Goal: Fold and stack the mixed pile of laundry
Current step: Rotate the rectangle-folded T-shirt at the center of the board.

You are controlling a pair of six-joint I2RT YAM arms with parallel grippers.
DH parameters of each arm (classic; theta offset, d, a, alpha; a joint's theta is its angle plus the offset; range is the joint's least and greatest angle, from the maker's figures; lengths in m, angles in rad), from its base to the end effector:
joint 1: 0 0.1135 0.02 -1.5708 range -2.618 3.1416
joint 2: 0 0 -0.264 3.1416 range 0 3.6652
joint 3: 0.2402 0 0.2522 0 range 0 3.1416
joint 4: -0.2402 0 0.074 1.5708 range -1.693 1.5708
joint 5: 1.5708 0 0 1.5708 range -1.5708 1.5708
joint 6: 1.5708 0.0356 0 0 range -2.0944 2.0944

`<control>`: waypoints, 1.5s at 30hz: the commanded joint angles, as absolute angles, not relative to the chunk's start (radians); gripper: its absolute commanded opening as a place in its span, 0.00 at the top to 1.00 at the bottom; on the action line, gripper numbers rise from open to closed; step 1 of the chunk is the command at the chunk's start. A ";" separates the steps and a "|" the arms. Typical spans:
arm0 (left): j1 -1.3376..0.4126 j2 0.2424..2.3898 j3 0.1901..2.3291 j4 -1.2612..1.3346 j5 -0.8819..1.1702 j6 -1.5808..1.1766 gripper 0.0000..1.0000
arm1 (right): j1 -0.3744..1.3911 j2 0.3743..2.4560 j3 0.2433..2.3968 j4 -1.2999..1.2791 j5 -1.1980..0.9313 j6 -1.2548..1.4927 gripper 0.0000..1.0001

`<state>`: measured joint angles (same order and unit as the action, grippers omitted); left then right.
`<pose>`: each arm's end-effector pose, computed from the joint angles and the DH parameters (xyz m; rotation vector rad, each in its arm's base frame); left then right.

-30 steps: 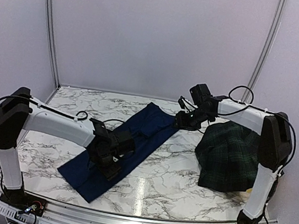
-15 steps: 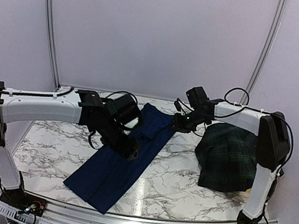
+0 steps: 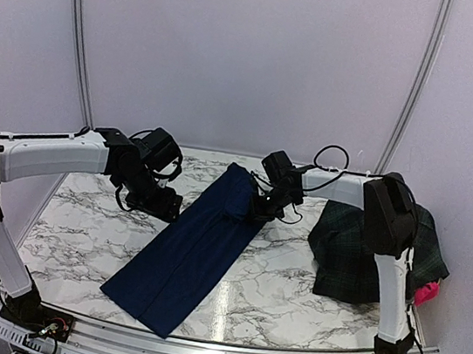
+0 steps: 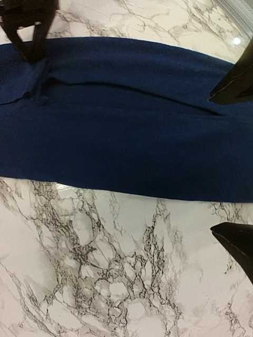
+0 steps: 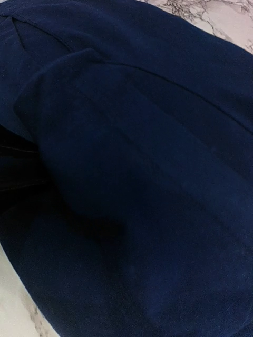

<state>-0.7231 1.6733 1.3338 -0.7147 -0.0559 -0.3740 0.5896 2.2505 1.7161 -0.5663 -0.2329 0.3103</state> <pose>0.2653 -0.2315 0.2559 0.4420 2.6192 -0.3026 0.3915 0.2718 0.1488 -0.4609 2.7233 0.5784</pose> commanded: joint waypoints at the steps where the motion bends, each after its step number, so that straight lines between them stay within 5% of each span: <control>1: -0.737 1.619 1.259 -0.675 -0.024 -0.258 0.22 | 0.510 2.331 1.799 -0.608 -0.181 0.265 0.86; 10: -0.878 1.677 1.185 -0.646 -0.035 -0.093 0.42 | 0.450 2.677 2.392 -0.745 -0.185 0.157 0.86; 15: -0.908 1.749 1.208 -0.630 -0.024 -0.059 0.48 | 0.443 2.668 2.412 -0.696 -0.192 0.150 0.84; 24: -1.002 1.904 1.219 -0.612 -0.034 -0.071 0.62 | 0.443 2.381 2.186 -0.641 -0.218 0.157 0.70; 34: -1.189 1.965 1.301 -0.612 -0.005 -0.207 0.64 | 0.443 2.130 1.906 -0.626 -0.240 0.148 0.69; 45: -1.201 1.796 1.289 -0.534 -0.107 -0.514 0.41 | 0.461 1.700 1.359 -0.568 -0.478 0.243 0.67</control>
<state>-1.2228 1.9465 1.3399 -0.5674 -0.0467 -0.3626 0.4469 1.8637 1.5002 -0.6025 -0.3443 0.1829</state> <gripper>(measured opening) 0.554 0.326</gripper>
